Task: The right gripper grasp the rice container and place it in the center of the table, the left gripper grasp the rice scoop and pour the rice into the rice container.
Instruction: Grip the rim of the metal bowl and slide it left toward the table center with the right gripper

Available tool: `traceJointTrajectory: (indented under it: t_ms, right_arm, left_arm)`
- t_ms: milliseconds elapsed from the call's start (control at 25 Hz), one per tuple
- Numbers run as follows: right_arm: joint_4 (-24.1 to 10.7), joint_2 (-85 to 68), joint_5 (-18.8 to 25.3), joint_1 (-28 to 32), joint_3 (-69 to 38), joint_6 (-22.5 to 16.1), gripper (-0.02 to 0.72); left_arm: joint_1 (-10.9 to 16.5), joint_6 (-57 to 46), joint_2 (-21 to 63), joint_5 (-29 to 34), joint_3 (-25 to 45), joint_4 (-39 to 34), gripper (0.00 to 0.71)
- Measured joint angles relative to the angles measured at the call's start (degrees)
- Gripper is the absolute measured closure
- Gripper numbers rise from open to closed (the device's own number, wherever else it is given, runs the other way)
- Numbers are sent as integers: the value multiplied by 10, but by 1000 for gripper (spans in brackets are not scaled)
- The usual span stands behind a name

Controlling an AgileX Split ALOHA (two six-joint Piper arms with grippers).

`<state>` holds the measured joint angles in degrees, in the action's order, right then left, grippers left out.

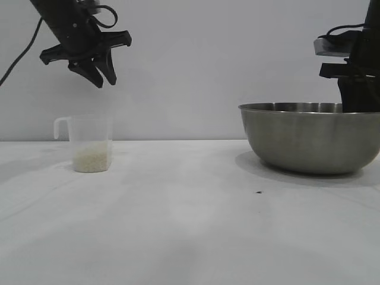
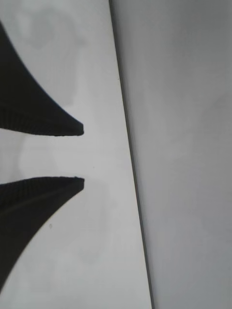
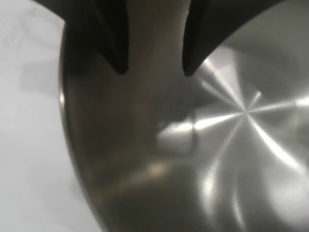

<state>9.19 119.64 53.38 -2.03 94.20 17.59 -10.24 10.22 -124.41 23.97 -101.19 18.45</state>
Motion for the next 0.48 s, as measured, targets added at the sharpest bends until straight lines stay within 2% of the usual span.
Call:
traceJointTrajectory:
  t_ms: [40, 80, 160, 360, 480]
  right_arm:
    - [0, -3, -4, 0, 0, 0, 479]
    - [0, -9, -8, 0, 0, 0, 439]
    - [-1, -19, -12, 0, 0, 0, 439]
    - [-50, -27, -4, 2, 0, -28, 439]
    - [-60, -23, 7, 9, 0, -39, 439]
  left_arm:
    - [0, 0, 0, 0, 0, 0, 550]
    - [0, 0, 0, 0, 0, 0, 550]
    - [0, 0, 0, 0, 0, 0, 550]
    - [0, 0, 0, -1, 0, 0, 550]
    - [0, 0, 0, -1, 0, 0, 550]
